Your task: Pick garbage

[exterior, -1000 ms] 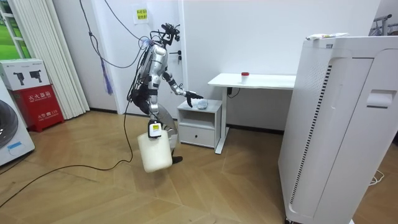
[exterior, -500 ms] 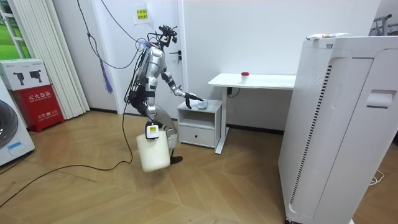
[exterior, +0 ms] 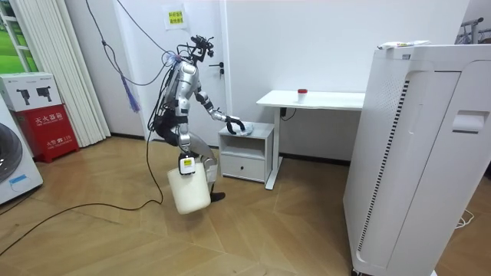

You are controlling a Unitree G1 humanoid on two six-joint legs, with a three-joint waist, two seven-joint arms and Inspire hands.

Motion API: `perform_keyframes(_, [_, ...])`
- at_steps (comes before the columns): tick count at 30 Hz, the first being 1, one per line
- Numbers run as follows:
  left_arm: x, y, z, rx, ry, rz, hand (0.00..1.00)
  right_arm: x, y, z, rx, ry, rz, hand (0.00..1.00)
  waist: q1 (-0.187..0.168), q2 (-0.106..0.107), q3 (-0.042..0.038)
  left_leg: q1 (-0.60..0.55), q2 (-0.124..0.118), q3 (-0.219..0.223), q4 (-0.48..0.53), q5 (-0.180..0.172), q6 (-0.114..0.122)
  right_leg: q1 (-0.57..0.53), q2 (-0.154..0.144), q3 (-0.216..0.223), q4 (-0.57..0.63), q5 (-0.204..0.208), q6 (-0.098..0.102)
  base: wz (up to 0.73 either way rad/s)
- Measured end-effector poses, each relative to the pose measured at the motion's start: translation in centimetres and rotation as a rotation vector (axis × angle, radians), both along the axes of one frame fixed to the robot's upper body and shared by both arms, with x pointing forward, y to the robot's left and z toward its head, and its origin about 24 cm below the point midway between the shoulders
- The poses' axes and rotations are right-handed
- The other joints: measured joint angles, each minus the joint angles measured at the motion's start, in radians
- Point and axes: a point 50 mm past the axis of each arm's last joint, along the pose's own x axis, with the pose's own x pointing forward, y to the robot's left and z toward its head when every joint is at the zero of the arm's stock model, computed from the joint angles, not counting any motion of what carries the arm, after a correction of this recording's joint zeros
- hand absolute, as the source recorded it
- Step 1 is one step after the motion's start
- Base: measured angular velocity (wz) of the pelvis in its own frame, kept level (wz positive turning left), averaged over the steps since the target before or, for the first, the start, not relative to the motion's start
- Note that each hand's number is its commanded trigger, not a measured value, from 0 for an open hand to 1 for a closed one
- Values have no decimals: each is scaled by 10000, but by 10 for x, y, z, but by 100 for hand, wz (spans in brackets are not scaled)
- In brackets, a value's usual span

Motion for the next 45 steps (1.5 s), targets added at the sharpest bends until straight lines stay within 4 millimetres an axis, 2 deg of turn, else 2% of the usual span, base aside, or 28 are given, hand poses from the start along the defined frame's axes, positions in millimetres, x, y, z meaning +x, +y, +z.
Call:
perform_keyframes(4, [3,12,8,441,-178,639,100,9,5,4,241,-436,255,100,-346,-27,-2,-395,195,3,400,-40,69,-279,109,27,179,14,32,0])
perform_keyframes(7, [3,20,8,693,-19,1099,100,8,5,4,242,-398,233,100,-532,-39,-7,-420,319,30,527,-56,98,-301,196,20,193,19,49,-16])
perform_keyframes(11, [3,21,8,763,95,1153,100,1,4,1,189,-162,120,100,-592,-82,-25,-378,310,33,587,-61,106,-302,165,16,325,18,49,0])
perform_keyframes(23, [6,18,11,942,72,929,100,4,4,2,149,-370,100,100,-596,-187,-61,-317,308,59,567,-69,111,-275,72,-36,403,16,45,3])
perform_keyframes(26, [5,17,9,987,208,834,100,5,4,3,346,-484,-236,100,-587,-202,-51,-194,309,65,569,-74,118,-164,-79,-224,447,-28,-25,0])
perform_keyframes(28, [3,18,6,916,347,830,100,5,3,3,388,-599,-554,100,-585,-215,-51,-53,320,65,568,-112,93,-40,-65,-233,457,-58,-68,-2])
perform_keyframes(33, [-8,18,-9,455,661,663,100,8,1,5,135,-990,-1143,100,-454,-217,-51,416,290,74,473,-165,30,367,-73,-240,466,-182,-105,-3])
perform_keyframes(37, [-18,10,-22,-259,883,178,100,13,-4,9,-237,-1324,-1359,100,-126,-223,-55,869,268,113,176,-133,-32,806,-86,-257,243,-215,-108,1])
perform_keyframes(41, [-22,-14,-25,-1223,650,-751,100,21,-10,14,-487,-1676,-1818,100,256,-222,-57,1441,140,124,-265,-90,-85,1375,-102,-236,-143,-178,-80,0])
perform_keyframes(43, [-25,-37,-25,-1928,436,-1562,100,26,-16,18,-808,-1864,-1914,100,555,-212,-67,1716,17,120,-638,34,-121,1676,-144,-243,-475,-91,7,6])
perform_keyframes(45, [-27,-52,-25,-2473,420,-2055,100,33,-21,23,-1083,-2144,-2094,100,734,-207,-71,1871,-55,151,-939,176,-125,1831,-172,-237,-751,32,62,2])
